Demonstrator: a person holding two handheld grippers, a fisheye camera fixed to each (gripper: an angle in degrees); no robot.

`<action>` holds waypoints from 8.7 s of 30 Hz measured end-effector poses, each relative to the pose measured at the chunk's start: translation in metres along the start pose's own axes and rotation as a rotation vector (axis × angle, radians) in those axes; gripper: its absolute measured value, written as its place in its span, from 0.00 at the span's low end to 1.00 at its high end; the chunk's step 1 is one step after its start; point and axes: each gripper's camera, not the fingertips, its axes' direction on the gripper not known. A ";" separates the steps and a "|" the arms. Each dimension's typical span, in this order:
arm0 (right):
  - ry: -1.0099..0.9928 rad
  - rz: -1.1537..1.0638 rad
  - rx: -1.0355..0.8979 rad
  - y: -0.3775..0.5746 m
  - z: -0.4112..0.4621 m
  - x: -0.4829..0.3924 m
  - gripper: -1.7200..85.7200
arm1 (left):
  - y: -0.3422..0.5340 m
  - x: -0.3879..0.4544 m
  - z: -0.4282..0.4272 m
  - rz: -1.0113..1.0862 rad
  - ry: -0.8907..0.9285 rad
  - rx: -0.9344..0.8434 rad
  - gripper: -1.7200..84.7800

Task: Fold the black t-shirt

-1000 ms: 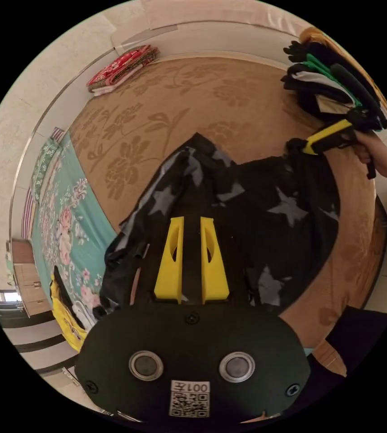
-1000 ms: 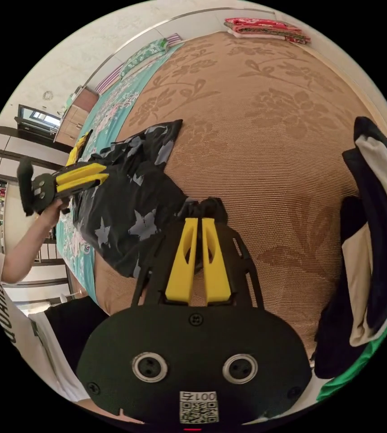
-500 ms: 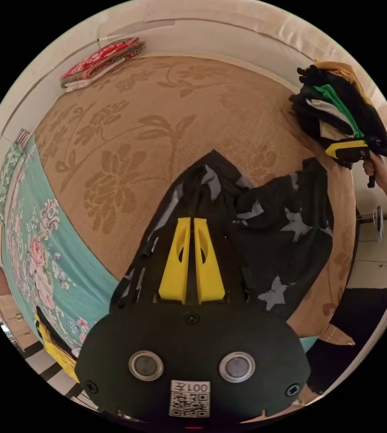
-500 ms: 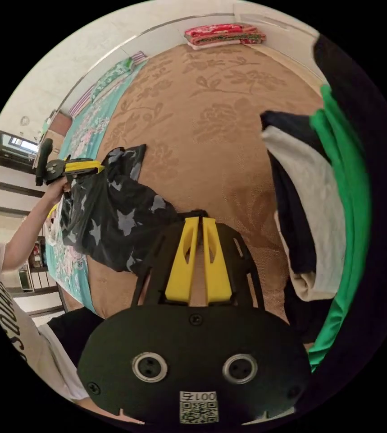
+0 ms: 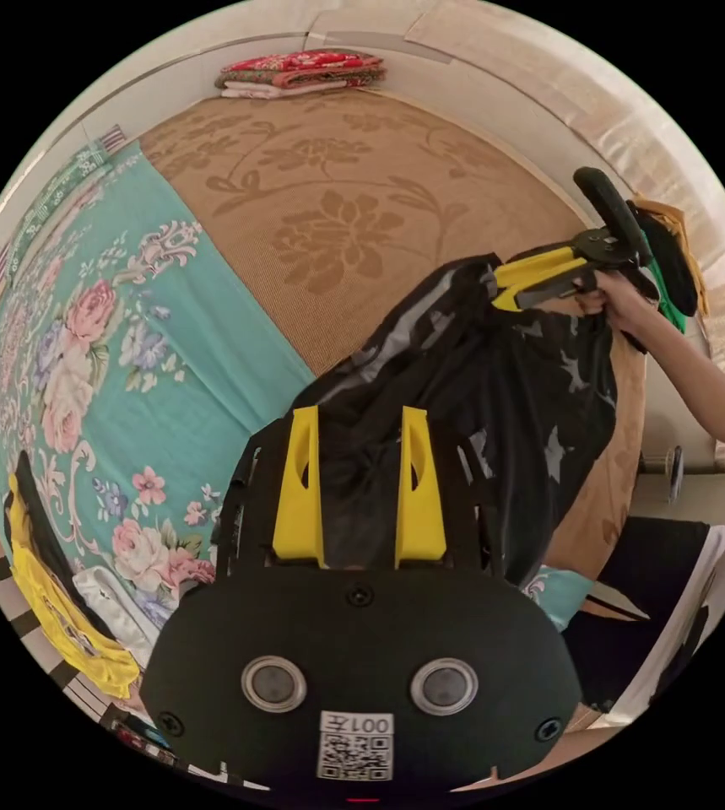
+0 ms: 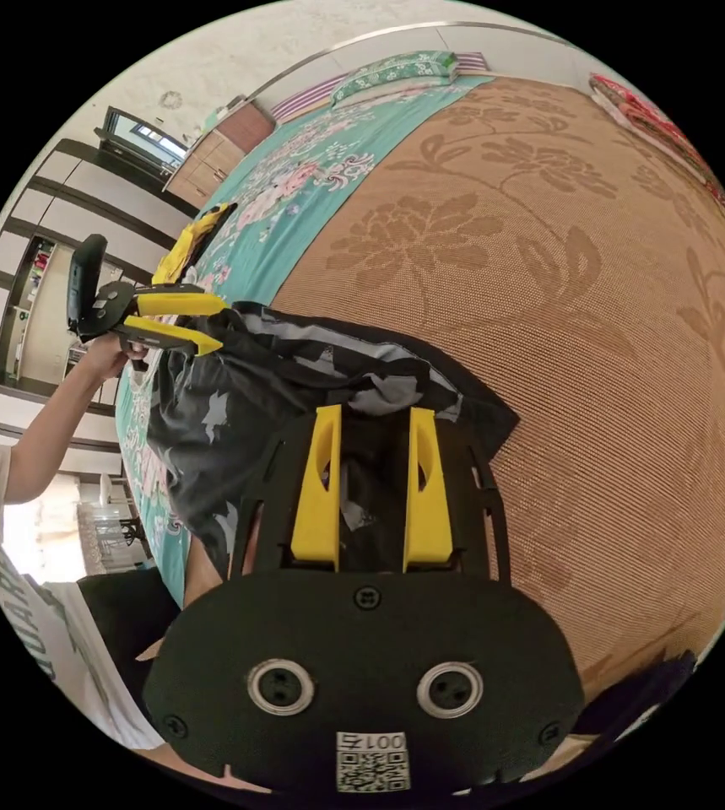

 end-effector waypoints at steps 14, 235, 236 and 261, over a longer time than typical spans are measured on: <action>0.001 -0.016 0.222 -0.006 -0.065 -0.063 0.03 | 0.016 -0.069 -0.038 -0.164 0.068 0.103 0.06; 0.440 -0.121 0.109 0.023 0.031 -0.454 0.06 | 0.205 -0.058 -0.331 -0.533 -0.058 0.244 0.06; 0.363 -0.187 0.130 -0.003 0.028 -0.460 0.07 | 0.245 -0.076 -0.344 -0.688 -0.142 0.221 0.08; -0.888 -0.681 -0.198 -0.423 0.147 -0.563 0.04 | 0.552 -0.185 -0.456 -1.053 0.445 0.715 0.01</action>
